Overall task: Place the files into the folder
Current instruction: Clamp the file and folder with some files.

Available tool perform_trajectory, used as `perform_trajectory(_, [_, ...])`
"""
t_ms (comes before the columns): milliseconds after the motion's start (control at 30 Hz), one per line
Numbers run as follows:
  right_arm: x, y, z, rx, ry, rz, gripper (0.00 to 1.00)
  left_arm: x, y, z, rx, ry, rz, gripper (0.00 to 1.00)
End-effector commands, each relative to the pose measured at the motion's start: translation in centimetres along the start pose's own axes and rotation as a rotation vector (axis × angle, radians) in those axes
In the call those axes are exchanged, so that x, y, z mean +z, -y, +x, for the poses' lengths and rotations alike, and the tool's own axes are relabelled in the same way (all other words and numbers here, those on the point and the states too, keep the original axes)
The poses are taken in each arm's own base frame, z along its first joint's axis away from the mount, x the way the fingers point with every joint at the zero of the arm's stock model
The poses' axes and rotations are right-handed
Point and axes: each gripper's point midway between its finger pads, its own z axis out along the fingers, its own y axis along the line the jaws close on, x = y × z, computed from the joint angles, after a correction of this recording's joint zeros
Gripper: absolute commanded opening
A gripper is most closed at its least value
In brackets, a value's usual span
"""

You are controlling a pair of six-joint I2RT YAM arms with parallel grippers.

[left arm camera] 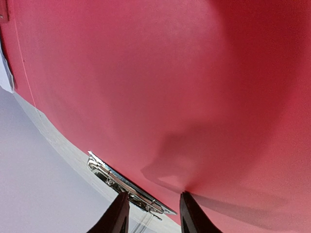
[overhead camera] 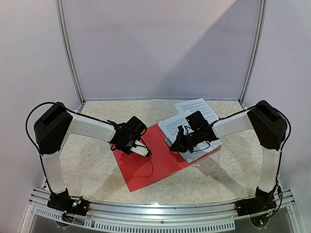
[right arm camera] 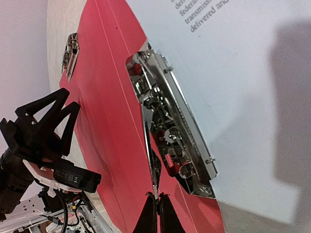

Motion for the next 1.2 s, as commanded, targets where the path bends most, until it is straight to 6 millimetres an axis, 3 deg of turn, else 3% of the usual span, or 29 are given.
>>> perform_trajectory(0, [-0.5,7.6,2.0,0.147,-0.022,0.226,0.02,2.1,14.2,-0.6,0.167,0.031,0.458,0.36])
perform_trajectory(533, [0.5,15.5,4.3,0.266,-0.061,0.36,0.01,1.7,13.4,-1.0,0.144,0.066,0.48,0.37])
perform_trajectory(667, [0.9,15.8,4.3,0.262,-0.073,0.369,0.01,1.0,8.2,-1.5,0.023,0.109,0.447,0.41])
perform_trajectory(800, [1.3,15.7,4.2,0.255,-0.091,0.365,0.01,-1.7,2.1,-3.2,-0.08,0.239,0.417,0.46])
perform_trajectory(967, [1.6,15.9,4.5,0.25,-0.107,0.359,0.01,-5.4,-2.0,-5.2,-0.088,0.397,0.431,0.48])
perform_trajectory(1100, [1.7,15.8,4.5,0.247,-0.115,0.354,0.01,-7.8,-7.1,-7.8,-0.133,0.582,0.342,0.41])
perform_trajectory(1167, [1.6,15.9,4.4,0.25,-0.116,0.351,0.01,-8.0,-9.1,-9.4,-0.134,0.69,0.27,0.36])
